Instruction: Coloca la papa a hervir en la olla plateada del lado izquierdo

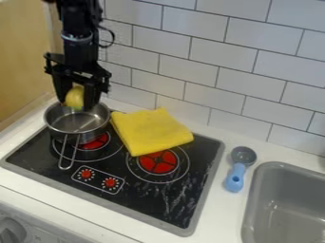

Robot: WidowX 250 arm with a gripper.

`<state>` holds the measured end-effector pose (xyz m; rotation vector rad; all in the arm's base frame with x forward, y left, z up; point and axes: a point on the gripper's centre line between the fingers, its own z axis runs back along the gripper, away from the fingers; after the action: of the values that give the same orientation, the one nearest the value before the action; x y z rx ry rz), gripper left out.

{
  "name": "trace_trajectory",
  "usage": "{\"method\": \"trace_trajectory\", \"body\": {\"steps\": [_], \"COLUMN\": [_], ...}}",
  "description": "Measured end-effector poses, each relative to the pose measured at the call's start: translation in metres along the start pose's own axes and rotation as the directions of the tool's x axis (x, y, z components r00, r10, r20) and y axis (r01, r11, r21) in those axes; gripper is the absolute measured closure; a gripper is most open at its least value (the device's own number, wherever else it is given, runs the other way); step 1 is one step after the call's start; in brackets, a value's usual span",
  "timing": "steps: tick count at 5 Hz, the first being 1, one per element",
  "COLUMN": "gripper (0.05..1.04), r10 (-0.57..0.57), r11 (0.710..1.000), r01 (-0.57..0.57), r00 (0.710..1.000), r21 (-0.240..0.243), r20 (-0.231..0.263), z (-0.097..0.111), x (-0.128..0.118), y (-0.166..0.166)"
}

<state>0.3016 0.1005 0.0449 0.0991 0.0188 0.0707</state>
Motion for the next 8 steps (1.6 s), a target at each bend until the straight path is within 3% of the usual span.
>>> {"method": "trace_trajectory", "body": {"steps": [2, 3, 4, 6, 8], "gripper": [0.453, 0.369, 0.094, 0.081, 0.085], "r10": [0.007, 0.028, 0.049, 0.075, 0.066], "r11": [1.0, 1.0, 0.999, 0.997, 0.998], "r01": [-0.008, -0.028, -0.049, -0.075, -0.067], "r00": [0.999, 0.999, 0.998, 0.996, 0.997], "r21": [-0.013, -0.006, -0.003, 0.0, -0.015], "r20": [-0.044, -0.041, -0.04, -0.055, -0.034], "z": [-0.013, -0.012, -0.012, -0.012, 0.002], "x": [0.001, 0.002, 0.002, 0.0, 0.004], "y": [-0.002, -0.001, 0.0, 0.0, -0.001]}}
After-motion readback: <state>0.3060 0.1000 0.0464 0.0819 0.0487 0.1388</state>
